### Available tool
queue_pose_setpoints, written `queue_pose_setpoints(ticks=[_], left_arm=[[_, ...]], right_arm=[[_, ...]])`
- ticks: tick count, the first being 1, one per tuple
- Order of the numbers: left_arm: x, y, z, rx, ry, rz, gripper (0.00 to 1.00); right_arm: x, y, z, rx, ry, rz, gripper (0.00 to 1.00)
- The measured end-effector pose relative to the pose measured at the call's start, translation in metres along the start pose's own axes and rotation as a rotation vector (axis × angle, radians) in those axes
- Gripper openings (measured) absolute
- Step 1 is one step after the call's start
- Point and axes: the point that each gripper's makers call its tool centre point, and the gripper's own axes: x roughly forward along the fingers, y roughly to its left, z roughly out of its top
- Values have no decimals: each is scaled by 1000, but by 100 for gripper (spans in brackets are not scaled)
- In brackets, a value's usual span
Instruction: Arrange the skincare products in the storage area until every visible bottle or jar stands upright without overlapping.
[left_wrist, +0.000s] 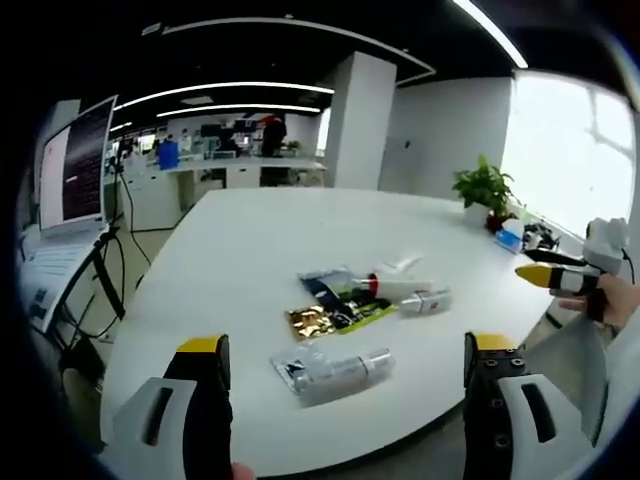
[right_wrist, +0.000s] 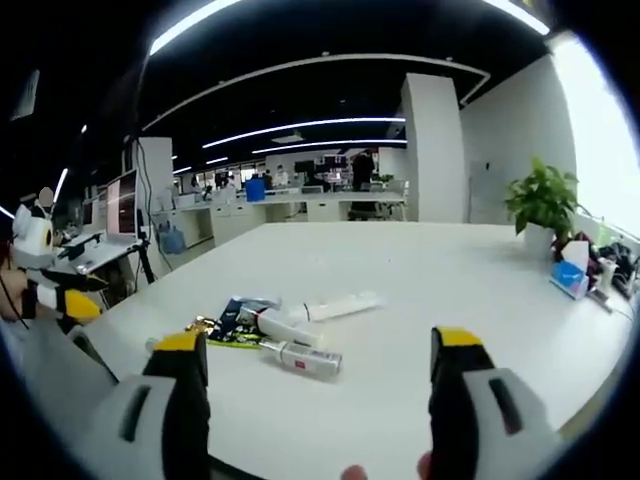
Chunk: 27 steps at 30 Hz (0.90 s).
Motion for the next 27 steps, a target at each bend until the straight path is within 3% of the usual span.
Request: queue_pose_setpoints(ticks=[11, 20, 27], left_arm=[[1, -6, -9, -6, 62, 0, 97], [1, -3, -10, -19, 70, 20, 97], [1, -2, -11, -24, 80, 27, 96]], right_arm=[[2, 6, -7, 33, 28, 58, 92], [3, 15, -13, 28, 64, 102, 91], [1, 10, -13, 104, 67, 96, 91]])
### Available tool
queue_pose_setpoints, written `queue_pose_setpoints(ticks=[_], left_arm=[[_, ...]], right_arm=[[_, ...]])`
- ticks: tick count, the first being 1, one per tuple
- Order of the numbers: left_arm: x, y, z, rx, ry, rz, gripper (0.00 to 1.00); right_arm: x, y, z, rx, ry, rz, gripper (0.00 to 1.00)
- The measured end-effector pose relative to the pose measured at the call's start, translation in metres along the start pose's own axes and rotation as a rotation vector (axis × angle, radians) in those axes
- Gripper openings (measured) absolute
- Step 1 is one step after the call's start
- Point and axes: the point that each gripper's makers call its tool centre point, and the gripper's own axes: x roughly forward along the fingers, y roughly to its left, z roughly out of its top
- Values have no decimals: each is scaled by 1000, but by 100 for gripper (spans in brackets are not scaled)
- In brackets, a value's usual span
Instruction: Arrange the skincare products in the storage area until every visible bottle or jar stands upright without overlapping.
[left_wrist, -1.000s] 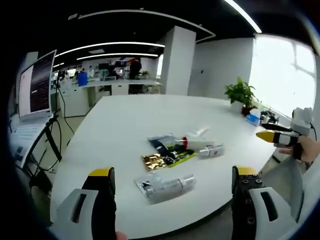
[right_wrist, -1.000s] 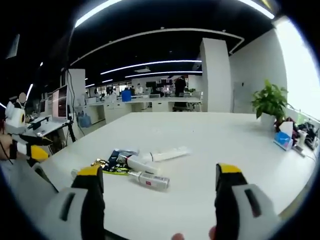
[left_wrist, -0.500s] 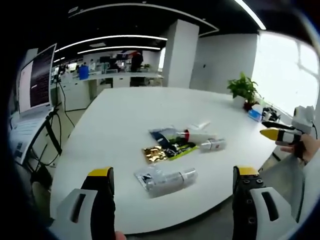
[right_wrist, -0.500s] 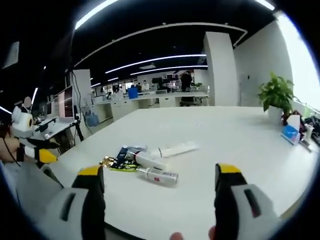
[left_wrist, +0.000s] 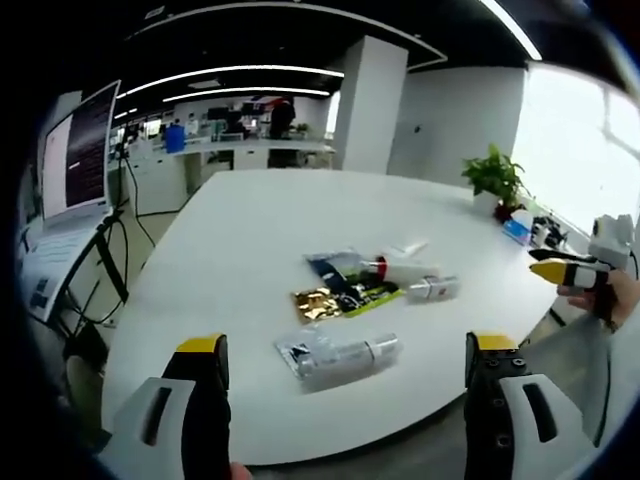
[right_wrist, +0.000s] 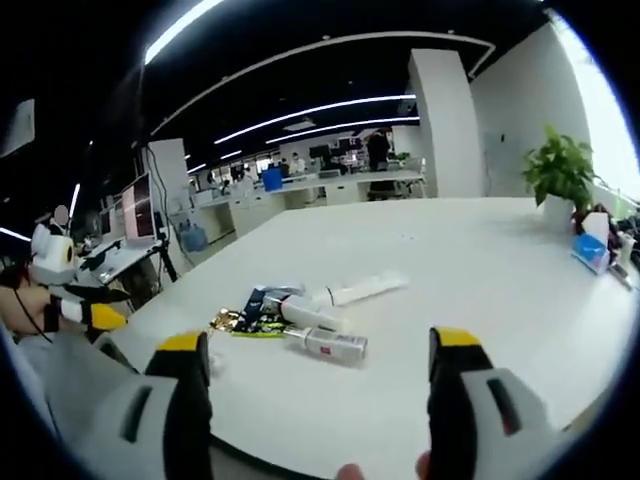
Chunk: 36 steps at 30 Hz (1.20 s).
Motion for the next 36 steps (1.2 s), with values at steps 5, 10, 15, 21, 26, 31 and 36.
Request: queue_pose_setpoints(ticks=[5, 10, 15, 21, 26, 31, 36], left_arm=[[0, 0, 0, 1, 6, -1, 96], [1, 2, 0, -10, 4, 2, 96], [2, 1, 0, 0, 11, -2, 96], [2, 0, -1, 10, 14, -7, 95], [3, -2, -1, 22, 19, -20, 95], [2, 0, 0, 11, 11, -18, 95], [2, 0, 0, 5, 11, -23, 94]], right_arm=[[1, 0, 2, 20, -3, 0, 91], [5, -2, -3, 15, 54, -1, 85], [7, -8, -2, 18, 60, -4, 84], [19, -22, 4, -59, 78, 10, 84], [34, -22, 2, -146, 131, 69, 80], [50, -22, -1, -192, 171, 104, 77], [66, -22, -10, -247, 237, 142, 72]])
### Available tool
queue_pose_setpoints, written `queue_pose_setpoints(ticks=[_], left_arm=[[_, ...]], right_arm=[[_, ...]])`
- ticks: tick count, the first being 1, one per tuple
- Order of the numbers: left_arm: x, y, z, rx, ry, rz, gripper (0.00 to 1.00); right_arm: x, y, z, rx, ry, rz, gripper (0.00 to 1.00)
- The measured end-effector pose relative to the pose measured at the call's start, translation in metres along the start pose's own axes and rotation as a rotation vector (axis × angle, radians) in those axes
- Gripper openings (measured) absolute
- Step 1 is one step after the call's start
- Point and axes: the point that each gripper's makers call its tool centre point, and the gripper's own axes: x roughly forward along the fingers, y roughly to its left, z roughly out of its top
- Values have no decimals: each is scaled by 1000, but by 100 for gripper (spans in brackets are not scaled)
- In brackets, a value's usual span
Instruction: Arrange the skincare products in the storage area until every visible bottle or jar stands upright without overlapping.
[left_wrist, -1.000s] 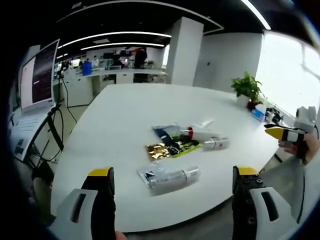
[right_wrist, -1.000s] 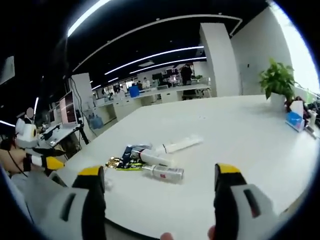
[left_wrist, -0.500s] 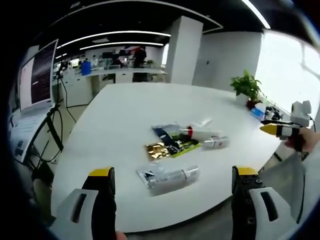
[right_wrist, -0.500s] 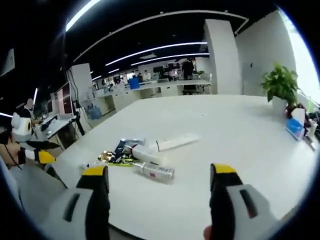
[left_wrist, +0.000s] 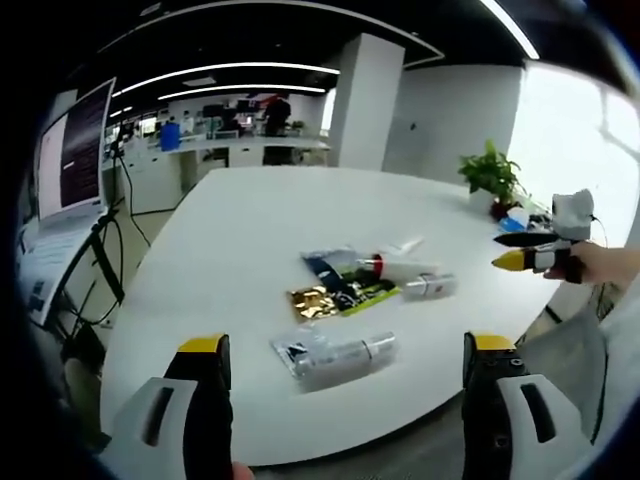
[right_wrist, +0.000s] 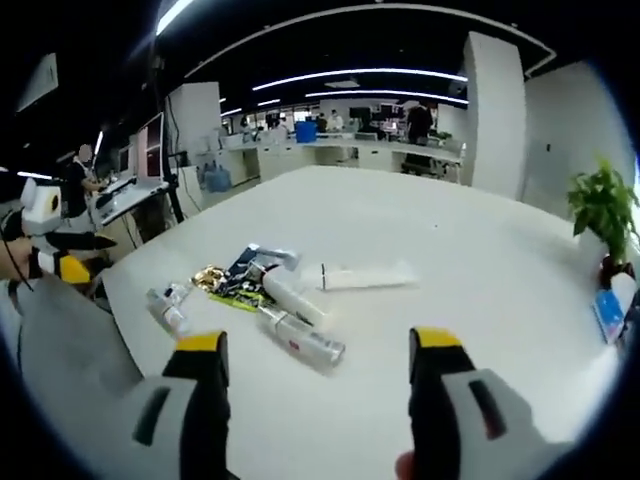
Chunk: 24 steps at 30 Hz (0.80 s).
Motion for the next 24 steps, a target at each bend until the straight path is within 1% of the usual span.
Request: queue_pose_setpoints(ticks=[3, 6, 11, 12, 15, 18, 21, 24], left_arm=[[0, 0, -1, 4, 5, 1, 94], [1, 0, -1, 7, 7, 0, 94], [2, 0, -2, 11, 15, -4, 94], [2, 0, -3, 11, 16, -4, 94], [2, 1, -3, 10, 19, -5, 94], [3, 2, -3, 9, 19, -2, 93], [3, 3, -4, 7, 19, 1, 93], [3, 4, -4, 6, 18, 4, 93]], right_arm=[[9, 3, -1, -60, 31, 47, 63], [17, 1, 3, -89, 36, 50, 64], [31, -3, 7, -121, 55, 75, 62], [35, -4, 8, -143, 67, 88, 61], [42, -4, 10, -169, 80, 109, 59], [52, -2, 13, -228, 99, 160, 56], [63, 4, 16, -260, 114, 211, 52], [75, 8, 20, -282, 127, 240, 52]])
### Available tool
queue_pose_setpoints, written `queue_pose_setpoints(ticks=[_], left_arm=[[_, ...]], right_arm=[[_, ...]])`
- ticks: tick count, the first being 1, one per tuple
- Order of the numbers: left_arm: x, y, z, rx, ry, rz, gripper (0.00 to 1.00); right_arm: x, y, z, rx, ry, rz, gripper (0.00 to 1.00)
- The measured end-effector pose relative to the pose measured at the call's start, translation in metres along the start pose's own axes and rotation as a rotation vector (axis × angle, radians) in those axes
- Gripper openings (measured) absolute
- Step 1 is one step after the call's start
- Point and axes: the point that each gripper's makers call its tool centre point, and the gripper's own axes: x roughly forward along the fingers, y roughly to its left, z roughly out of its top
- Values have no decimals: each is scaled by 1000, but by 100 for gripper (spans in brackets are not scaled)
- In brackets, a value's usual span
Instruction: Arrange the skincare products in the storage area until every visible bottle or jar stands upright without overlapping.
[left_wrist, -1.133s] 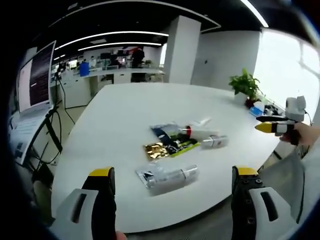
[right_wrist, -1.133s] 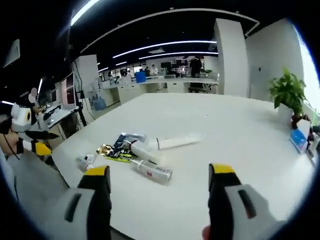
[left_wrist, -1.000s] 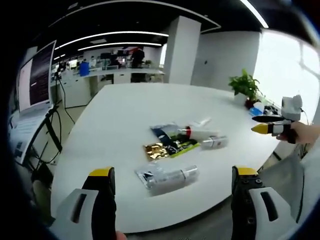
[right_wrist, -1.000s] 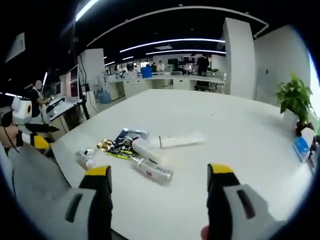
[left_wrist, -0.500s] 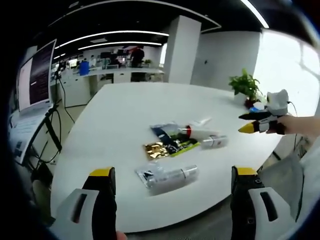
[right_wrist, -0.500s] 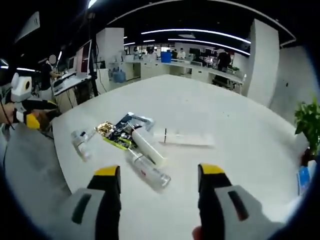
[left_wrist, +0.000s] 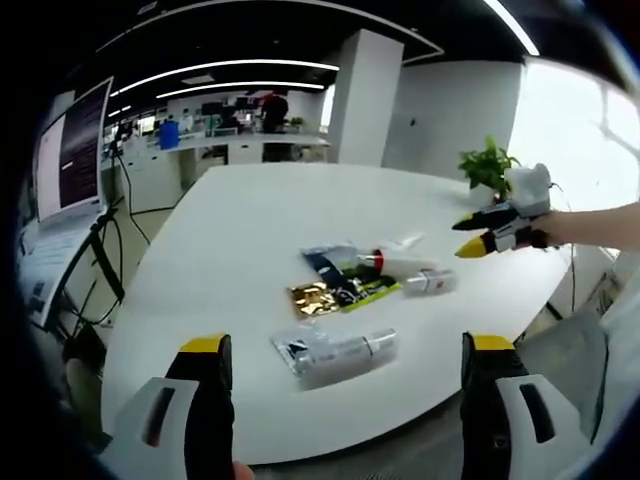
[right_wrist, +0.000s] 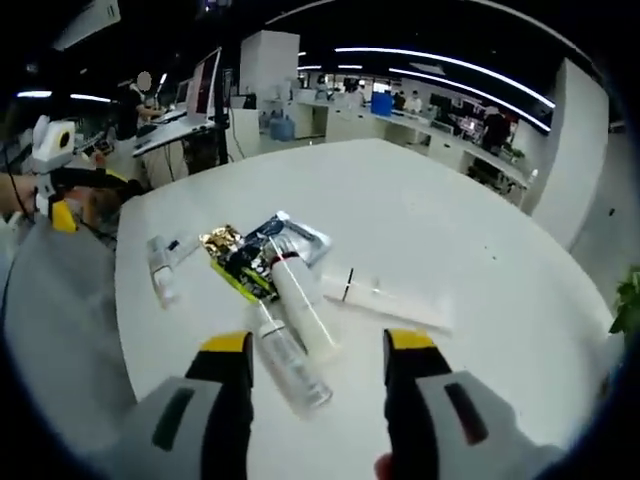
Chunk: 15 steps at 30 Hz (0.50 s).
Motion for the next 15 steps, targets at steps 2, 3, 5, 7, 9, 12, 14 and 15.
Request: queue_pose_setpoints(ticks=[2, 3, 5, 7, 9, 12, 14, 15], left_arm=[[0, 1, 0, -1, -1, 2, 93], [0, 1, 0, 0, -1, 3, 93], [0, 1, 0, 1, 0, 5, 92], [0, 1, 0, 1, -2, 5, 92], [0, 2, 0, -1, -5, 11, 92], [-1, 4, 1, -10, -13, 19, 92], [-1, 5, 1, -11, -13, 21, 91], [-1, 5, 1, -12, -15, 22, 91]], right_arm=[[10, 3, 5, -38, 14, 34, 51], [13, 4, 7, -53, 20, 47, 50], [23, 8, 11, -93, 33, 77, 47], [30, 12, 17, -114, 28, 97, 46], [39, 16, 23, -128, 24, 120, 43], [52, 24, 28, -120, 35, 166, 41], [59, 25, 27, -136, 59, 174, 42], [63, 26, 26, -152, 80, 177, 42]])
